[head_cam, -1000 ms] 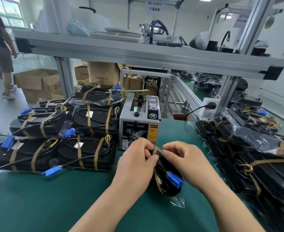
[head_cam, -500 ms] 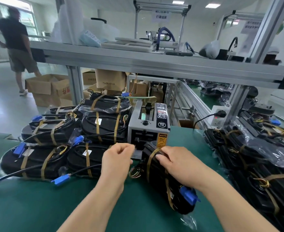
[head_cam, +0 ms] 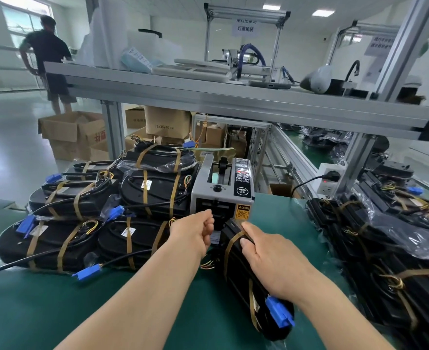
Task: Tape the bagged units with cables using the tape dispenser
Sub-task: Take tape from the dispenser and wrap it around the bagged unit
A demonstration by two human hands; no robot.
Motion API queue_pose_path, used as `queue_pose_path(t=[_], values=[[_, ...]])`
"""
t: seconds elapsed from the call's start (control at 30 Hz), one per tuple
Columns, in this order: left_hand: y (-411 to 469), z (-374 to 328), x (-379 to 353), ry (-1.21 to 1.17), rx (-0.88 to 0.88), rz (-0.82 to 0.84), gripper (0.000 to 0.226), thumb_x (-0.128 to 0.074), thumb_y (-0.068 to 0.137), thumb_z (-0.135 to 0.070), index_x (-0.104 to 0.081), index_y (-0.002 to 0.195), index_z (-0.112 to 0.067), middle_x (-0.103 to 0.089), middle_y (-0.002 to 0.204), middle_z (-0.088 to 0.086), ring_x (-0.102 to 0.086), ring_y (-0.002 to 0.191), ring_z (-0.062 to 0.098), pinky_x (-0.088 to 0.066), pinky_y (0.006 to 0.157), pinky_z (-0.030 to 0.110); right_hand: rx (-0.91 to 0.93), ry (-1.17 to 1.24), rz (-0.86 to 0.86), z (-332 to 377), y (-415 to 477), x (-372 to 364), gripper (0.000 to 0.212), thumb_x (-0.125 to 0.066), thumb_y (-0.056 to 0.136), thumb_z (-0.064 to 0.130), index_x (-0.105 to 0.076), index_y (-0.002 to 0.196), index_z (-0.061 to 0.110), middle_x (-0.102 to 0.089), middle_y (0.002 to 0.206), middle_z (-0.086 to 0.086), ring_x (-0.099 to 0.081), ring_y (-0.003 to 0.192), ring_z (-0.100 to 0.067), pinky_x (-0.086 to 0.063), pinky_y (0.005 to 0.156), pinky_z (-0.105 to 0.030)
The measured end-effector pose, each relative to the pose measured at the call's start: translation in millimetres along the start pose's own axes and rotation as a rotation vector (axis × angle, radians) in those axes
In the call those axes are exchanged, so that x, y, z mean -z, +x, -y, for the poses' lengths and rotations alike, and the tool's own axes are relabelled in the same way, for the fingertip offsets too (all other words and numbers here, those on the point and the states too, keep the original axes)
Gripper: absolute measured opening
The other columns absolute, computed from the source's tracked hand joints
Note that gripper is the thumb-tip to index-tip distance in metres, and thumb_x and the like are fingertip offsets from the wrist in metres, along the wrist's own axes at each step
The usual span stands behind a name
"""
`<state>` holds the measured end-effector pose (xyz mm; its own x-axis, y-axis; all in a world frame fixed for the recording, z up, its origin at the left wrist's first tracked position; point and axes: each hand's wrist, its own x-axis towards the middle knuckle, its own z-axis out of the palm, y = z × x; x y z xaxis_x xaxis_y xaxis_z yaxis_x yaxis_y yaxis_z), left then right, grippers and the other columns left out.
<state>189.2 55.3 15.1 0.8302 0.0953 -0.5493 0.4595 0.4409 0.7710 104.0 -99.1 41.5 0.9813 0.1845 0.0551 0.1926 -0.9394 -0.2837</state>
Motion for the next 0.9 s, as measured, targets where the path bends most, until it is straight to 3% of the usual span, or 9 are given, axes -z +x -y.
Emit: queue_pose_path(t=[0.2, 0.33, 0.47, 0.6, 0.73, 0.9], values=[[3.0, -5.5, -18.0, -0.086, 0.045, -0.048, 0.015, -0.068, 0.092, -0.014, -0.060, 0.079, -0.011, -0.054, 0.048, -0.003, -0.047, 0.037, 0.006, -0.033, 0.035, 0.016, -0.001, -0.016, -0.020, -1.5, 3.2, -3.1, 0.048, -0.027, 0.106, 0.045, -0.029, 0.152, 0.032, -0.069, 0.113, -0.007, -0.061, 0.100, -0.032, -0.050, 0.083, -0.041], [-3.8, -0.7, -22.6, -0.180, -0.059, -0.177, 0.018, -0.071, 0.082, -0.008, -0.056, 0.074, -0.009, -0.053, 0.040, -0.003, -0.046, 0.036, 0.009, -0.034, 0.033, 0.014, -0.012, -0.002, -0.020, -2.8, 2.7, -3.6, 0.048, -0.027, 0.106, 0.045, -0.030, 0.152, 0.033, -0.069, 0.114, -0.007, -0.061, 0.102, -0.031, -0.050, 0.085, -0.040], [-18.7, 8.3, -7.1, -0.122, -0.219, -0.002, 0.019, -0.070, 0.084, -0.012, -0.059, 0.068, -0.015, -0.051, 0.044, -0.007, -0.043, 0.037, 0.005, -0.037, 0.043, 0.020, -0.012, 0.015, -0.030, -3.7, 2.0, -5.2, 0.048, -0.028, 0.105, 0.047, -0.030, 0.152, 0.036, -0.070, 0.111, -0.005, -0.062, 0.099, -0.029, -0.051, 0.084, -0.040], [-37.3, 10.9, 11.2, 0.136, -0.359, 0.214, 0.027, -0.071, 0.085, -0.014, -0.063, 0.059, -0.018, -0.054, 0.055, -0.003, -0.045, 0.042, 0.006, -0.041, 0.045, 0.017, -0.004, -0.001, -0.048, -3.5, 2.8, -6.0, 0.042, -0.029, 0.105, 0.046, -0.035, 0.145, 0.036, -0.070, 0.106, -0.005, -0.063, 0.095, -0.031, -0.051, 0.080, -0.040], [-48.3, 7.8, 12.5, 0.356, -0.473, 0.231, 0.032, -0.071, 0.085, -0.018, -0.060, 0.055, -0.018, -0.050, 0.053, 0.000, -0.042, 0.043, 0.007, -0.037, 0.044, 0.016, -0.013, 0.008, -0.049, -1.6, 1.0, -4.4, 0.037, -0.031, 0.104, 0.046, -0.039, 0.139, 0.036, -0.070, 0.109, -0.009, -0.063, 0.099, -0.035, -0.050, 0.080, -0.040], [-56.0, 5.0, 5.1, 0.410, -0.509, 0.254, 0.028, -0.071, 0.087, -0.015, -0.062, 0.060, -0.016, -0.053, 0.044, -0.011, -0.046, 0.034, -0.001, -0.035, 0.036, 0.010, -0.007, 0.015, -0.062, -2.2, 0.2, -4.9, 0.036, -0.032, 0.104, 0.045, -0.042, 0.136, 0.034, -0.070, 0.106, -0.009, -0.062, 0.097, -0.036, -0.047, 0.075, -0.039]])
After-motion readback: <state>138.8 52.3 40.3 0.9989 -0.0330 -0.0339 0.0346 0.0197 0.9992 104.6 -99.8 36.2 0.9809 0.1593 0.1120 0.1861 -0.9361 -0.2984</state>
